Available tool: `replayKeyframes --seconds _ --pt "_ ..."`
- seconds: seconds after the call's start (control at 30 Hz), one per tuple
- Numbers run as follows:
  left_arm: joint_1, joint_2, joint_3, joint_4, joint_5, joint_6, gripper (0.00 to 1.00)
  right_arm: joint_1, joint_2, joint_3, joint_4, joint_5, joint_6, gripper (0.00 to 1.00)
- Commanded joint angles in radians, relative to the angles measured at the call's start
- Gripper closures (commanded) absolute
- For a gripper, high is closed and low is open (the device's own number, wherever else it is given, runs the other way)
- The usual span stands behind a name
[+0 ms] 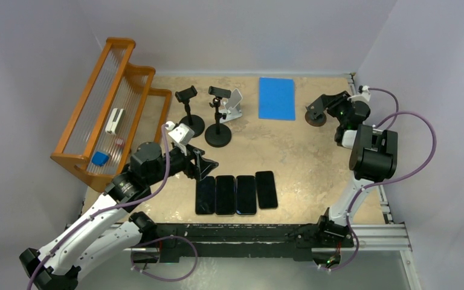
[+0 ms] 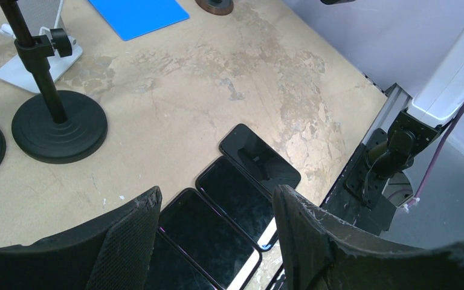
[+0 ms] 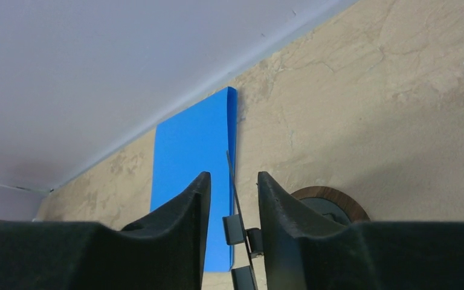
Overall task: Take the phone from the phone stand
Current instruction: Pick up the phone stand at the center of the board.
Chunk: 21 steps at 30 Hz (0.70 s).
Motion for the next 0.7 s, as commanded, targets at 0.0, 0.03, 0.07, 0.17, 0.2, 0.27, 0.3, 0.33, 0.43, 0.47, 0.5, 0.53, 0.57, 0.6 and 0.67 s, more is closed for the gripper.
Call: replayKeyframes --seconds 0.0,0.03,0.07,0.17,0.2,0.27,0.3,0.33,0.43,0.47,0.5,0.53,0.57,0.6,0.67 --pt "0.005 -0.018 0.021 0.027 -0.001 0.013 0.34 0.014 -0.009 0.033 0.002 -0.017 -0.035 0.67" --pt "0.006 -0.019 0.021 0.027 -0.001 0.013 0.34 0.015 -0.011 0.03 0.001 -0.017 -0.037 0.69" --pt "0.005 -0.021 0.021 0.027 -0.002 0.013 0.34 0.015 -0.014 0.029 -0.002 -0.017 -0.038 0.72" --pt "0.004 -0.026 0.021 0.027 -0.001 0.012 0.34 0.017 -0.034 0.017 0.0 -0.019 -0.038 0.83" --pt "0.004 -0.027 0.021 0.026 -0.001 0.012 0.34 0.017 -0.045 0.01 0.003 -0.019 -0.038 0.88" --pt "0.005 -0.031 0.021 0.026 -0.001 0.011 0.34 0.018 -0.071 -0.01 0.022 -0.02 -0.028 0.99" --pt "0.005 -0.035 0.021 0.026 -0.001 0.01 0.34 0.019 -0.089 -0.023 0.038 -0.02 -0.018 1.0" --pt "0.005 -0.036 0.021 0.026 0.0 0.01 0.34 0.023 -0.106 -0.035 0.053 -0.019 -0.01 1.0" --pt "0.004 -0.044 0.021 0.027 0.001 0.008 0.34 0.046 -0.168 -0.059 0.086 -0.016 0.016 1.0" --pt "0.004 -0.047 0.022 0.027 0.001 0.008 0.34 0.059 -0.188 -0.063 0.089 -0.013 0.019 1.0" --pt "0.004 -0.05 0.021 0.027 0.0 0.008 0.35 0.076 -0.208 -0.063 0.085 -0.008 0.02 1.0" --pt "0.004 -0.054 0.022 0.027 -0.003 0.007 0.35 0.092 -0.227 -0.063 0.082 -0.004 0.017 1.0" --pt "0.004 -0.059 0.021 0.026 -0.008 0.006 0.35 0.113 -0.246 -0.064 0.08 0.002 0.015 1.0" --pt "0.004 -0.064 0.02 0.025 -0.013 0.005 0.35 0.132 -0.264 -0.067 0.079 0.007 0.015 1.0" --pt "0.004 -0.079 0.019 0.025 -0.026 0.004 0.35 0.173 -0.293 -0.065 0.077 0.01 0.008 1.0"
